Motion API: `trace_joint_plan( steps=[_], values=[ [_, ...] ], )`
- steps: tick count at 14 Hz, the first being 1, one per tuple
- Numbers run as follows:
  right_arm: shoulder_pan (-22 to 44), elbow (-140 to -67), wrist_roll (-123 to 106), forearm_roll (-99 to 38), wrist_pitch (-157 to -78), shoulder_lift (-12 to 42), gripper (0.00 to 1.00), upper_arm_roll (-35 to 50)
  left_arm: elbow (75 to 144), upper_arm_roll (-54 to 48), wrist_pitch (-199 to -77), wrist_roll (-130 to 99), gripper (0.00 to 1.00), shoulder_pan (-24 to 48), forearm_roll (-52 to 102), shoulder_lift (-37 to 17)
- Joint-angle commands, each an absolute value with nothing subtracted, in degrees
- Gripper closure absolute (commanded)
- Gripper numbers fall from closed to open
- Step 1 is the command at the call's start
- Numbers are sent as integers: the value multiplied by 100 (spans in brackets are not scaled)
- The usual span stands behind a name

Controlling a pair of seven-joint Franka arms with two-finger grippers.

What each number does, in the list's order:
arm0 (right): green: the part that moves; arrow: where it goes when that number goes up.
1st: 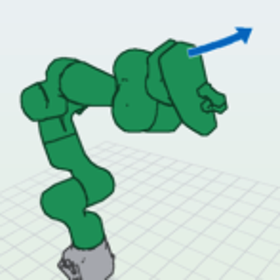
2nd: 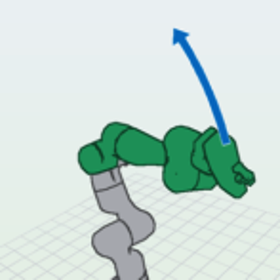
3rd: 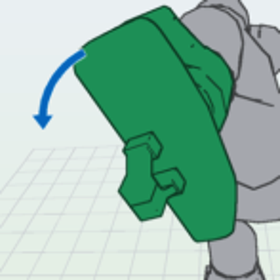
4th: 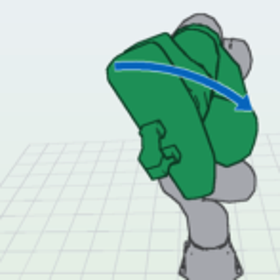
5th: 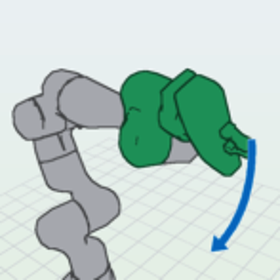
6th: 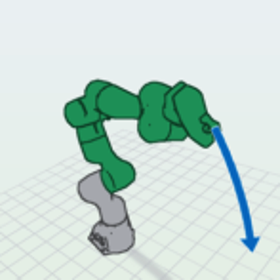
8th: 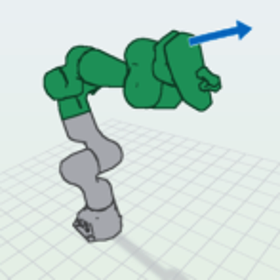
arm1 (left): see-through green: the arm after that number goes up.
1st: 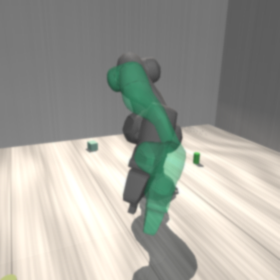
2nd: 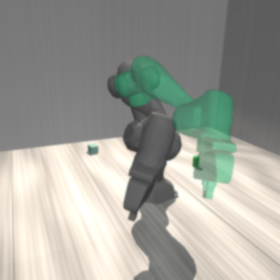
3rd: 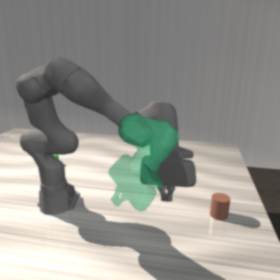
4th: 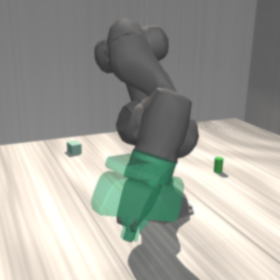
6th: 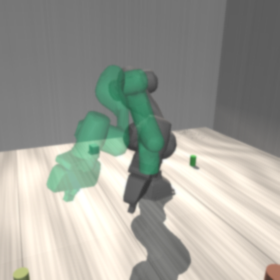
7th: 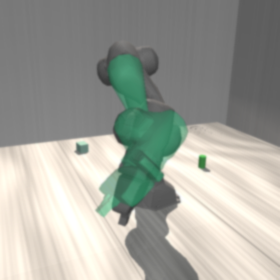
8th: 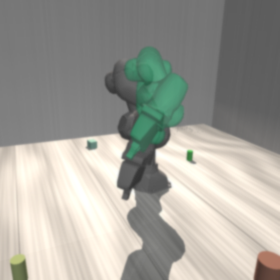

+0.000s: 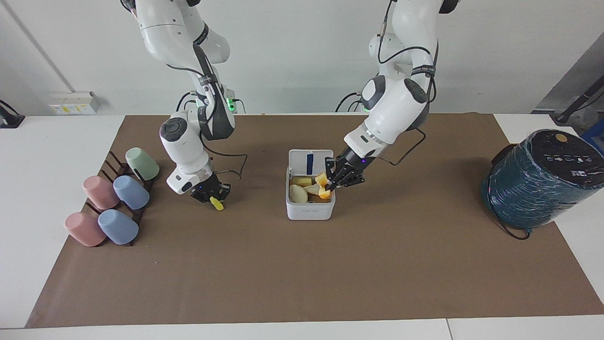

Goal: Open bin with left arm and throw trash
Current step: 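Carry the yellow cube over the bin and drop it with the left gripper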

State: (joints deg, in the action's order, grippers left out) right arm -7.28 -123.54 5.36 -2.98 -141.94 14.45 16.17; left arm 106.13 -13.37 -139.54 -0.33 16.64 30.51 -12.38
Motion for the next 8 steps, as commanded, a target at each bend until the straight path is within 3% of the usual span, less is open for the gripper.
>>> trace_joint_plan(
  steps=[1, 5, 8],
  values=[
    [-809, -11850, 729, -220, -13406, 1310, 100, 1696, 10617, -1266, -14026, -246, 0, 1968, 3067, -1213],
    [-783, -11146, 992, -325, -12281, 950, 100, 1714, 10644, -1222, -13687, -246, 0, 1899, 2954, -1117],
    [-747, -10654, 1948, -683, -11875, 861, 100, 2072, 10573, -950, -12703, -229, 0, 1714, 1893, -652]
  ],
)
